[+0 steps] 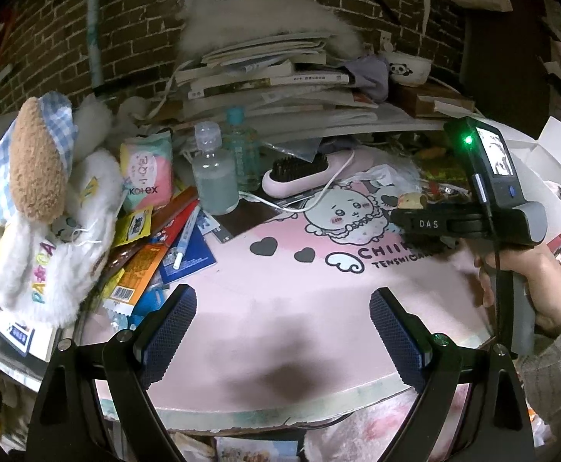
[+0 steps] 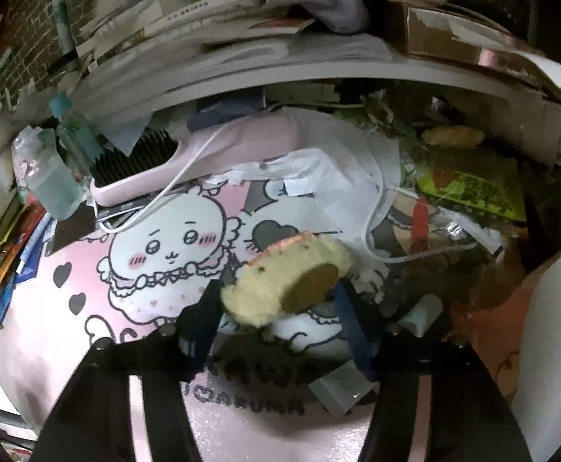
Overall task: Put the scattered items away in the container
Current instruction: 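Grasp the yellow-brown plush with the right gripper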
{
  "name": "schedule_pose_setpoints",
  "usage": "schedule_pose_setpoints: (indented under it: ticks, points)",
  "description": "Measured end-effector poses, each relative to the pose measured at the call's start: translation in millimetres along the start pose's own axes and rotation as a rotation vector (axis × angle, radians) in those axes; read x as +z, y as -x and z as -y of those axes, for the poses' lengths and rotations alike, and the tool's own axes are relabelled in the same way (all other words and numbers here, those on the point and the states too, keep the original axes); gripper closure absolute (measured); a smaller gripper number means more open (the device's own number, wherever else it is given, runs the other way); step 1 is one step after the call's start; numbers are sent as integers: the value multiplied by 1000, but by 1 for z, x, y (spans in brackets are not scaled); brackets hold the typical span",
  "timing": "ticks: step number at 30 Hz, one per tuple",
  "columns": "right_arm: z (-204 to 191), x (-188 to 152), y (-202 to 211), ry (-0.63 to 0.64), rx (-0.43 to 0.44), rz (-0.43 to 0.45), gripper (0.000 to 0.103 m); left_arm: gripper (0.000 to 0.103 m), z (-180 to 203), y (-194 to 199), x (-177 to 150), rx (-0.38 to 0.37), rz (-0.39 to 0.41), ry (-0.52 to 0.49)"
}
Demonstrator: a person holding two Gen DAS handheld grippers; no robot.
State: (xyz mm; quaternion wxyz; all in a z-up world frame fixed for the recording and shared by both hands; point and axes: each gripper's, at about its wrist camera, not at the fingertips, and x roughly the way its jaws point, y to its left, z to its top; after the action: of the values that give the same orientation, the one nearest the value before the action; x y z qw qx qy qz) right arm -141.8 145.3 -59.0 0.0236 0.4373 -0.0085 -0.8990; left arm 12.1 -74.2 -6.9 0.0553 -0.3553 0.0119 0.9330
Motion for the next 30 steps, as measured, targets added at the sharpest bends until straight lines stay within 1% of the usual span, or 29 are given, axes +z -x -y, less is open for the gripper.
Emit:
schedule_pose_setpoints:
  ticks: [2, 4, 5, 7, 11, 15, 19, 22, 24, 28, 30]
  points:
    - [0, 0, 1, 2, -2, 7, 62, 13, 0, 0, -1, 1, -3, 0]
    - [-1, -1, 2, 3, 0, 11, 63, 13, 0, 0, -1, 1, -5, -2]
    - [-1, -2, 3, 5, 10, 13, 67, 13, 0, 0, -2, 2, -6, -2]
    - [-3, -4, 6, 7, 29, 16, 70, 13, 0, -1, -2, 2, -9, -2]
    - [-12, -15, 18, 35, 83, 21, 70, 13, 1, -1, -3, -5, -13, -5]
    - [-26, -33, 33, 93, 149, 30, 70, 13, 2, -1, -4, -2, -17, -7]
    - [-37, -54, 47, 146, 185, 29, 70, 13, 2, -2, -4, -5, -19, -5]
    - [-40, -64, 45, 160, 188, 16, 70, 13, 3, -3, -5, -4, -23, -4]
    - [-38, -66, 45, 164, 184, 39, 70, 13, 3, -3, -5, -5, -25, -5]
    - [-36, -58, 41, 148, 186, 55, 71, 13, 4, -4, -5, -4, -27, -5]
    - [-37, -52, 43, 146, 183, 77, 71, 13, 4, -4, -5, -4, -26, -7]
